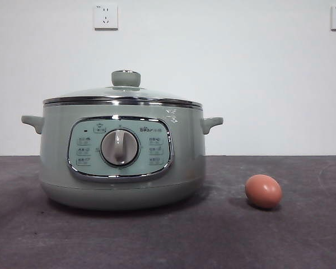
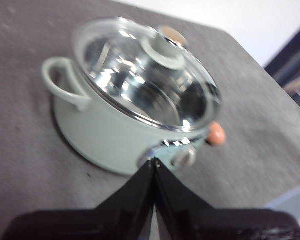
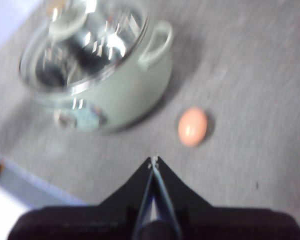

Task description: Pick up the egg,open the lid,put the egg in the pot,close the lid

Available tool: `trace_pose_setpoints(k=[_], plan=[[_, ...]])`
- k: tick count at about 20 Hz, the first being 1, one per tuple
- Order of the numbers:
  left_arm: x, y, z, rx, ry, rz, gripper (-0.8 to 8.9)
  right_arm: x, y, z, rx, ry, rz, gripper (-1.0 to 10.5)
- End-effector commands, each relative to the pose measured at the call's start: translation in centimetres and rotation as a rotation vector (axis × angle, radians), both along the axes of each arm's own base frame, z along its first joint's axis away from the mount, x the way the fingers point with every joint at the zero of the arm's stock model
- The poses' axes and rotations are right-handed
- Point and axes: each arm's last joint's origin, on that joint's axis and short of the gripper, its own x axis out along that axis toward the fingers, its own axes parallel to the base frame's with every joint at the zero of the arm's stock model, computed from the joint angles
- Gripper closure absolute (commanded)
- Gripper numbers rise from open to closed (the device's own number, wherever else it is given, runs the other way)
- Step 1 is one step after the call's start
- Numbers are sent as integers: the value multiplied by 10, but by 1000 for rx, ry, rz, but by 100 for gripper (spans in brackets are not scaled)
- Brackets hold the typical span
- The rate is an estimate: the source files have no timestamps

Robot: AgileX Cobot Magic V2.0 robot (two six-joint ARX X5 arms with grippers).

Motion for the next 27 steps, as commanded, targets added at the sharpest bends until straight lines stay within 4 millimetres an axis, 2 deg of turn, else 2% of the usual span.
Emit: trace_pose_setpoints(k=[1,4,9,10,11,12,13,14,22,27], plan=[[0,-1,7,29,20,-81,819,0,1,4,-28,52,78,958],[-3,-2,13,40,78,-117,820,-1,2,3,-11,123,105,957],[-3,-2,14,53,80,-121,792,-1,2,2,-10,130,99,933],[-4,-2,14,53,81,-121,627,-1,2,2,-8,134,93,858],[-3,-2,14,53,80,-121,392,-1,2,2,-3,138,88,729],[-3,-2,14,53,80,-121,149,-1,2,2,2,144,81,522],[-3,-2,14,53,80,-121,92,-1,2,2,3,146,79,379],[-3,-2,14,53,80,-121,94,0,2,2,2,149,78,319],[-3,-2,14,52,80,-121,94,5,2,0,8,174,69,320],[-3,-2,14,52,80,-122,94,30,6,-3,-15,166,32,328]])
